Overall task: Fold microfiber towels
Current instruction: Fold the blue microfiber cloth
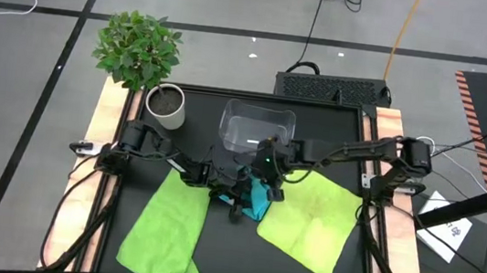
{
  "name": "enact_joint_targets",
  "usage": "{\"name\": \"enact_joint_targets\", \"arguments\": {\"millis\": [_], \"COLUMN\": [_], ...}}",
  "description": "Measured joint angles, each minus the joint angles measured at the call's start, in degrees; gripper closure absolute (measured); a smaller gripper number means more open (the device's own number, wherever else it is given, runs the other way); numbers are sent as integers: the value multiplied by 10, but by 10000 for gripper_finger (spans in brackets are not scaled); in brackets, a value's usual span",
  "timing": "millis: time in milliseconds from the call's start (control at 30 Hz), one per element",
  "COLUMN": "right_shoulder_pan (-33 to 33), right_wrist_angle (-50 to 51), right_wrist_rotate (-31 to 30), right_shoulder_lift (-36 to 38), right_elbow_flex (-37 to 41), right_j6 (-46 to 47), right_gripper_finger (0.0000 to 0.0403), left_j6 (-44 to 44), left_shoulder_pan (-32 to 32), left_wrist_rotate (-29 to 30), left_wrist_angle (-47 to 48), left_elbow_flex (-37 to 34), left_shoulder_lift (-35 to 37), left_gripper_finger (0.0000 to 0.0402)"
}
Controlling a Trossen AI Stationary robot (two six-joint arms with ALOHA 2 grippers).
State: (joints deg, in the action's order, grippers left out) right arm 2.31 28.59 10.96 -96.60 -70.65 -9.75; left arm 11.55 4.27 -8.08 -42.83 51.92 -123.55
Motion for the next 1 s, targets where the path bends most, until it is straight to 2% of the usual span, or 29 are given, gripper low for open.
{"name": "enact_joint_targets", "arguments": {"millis": [233, 533, 767, 1000], "right_shoulder_pan": [15, 15, 15, 15], "right_wrist_angle": [0, 13, 15, 17], "right_wrist_rotate": [14, 14, 15, 15], "right_shoulder_lift": [0, 0, 0, 0], "right_elbow_flex": [0, 0, 0, 0], "right_j6": [8, 7, 7, 6], "right_gripper_finger": [401, 401, 401, 401], "left_j6": [-10, -78, -97, -114], "left_shoulder_pan": [0, 7, 7, 7], "left_wrist_rotate": [2, 8, 25, 26], "left_wrist_angle": [7, 7, 7, 61], "left_elbow_flex": [0, -1, -1, -4], "left_shoulder_lift": [0, 0, 1, 42], "left_gripper_finger": [195, 195, 195, 195]}}
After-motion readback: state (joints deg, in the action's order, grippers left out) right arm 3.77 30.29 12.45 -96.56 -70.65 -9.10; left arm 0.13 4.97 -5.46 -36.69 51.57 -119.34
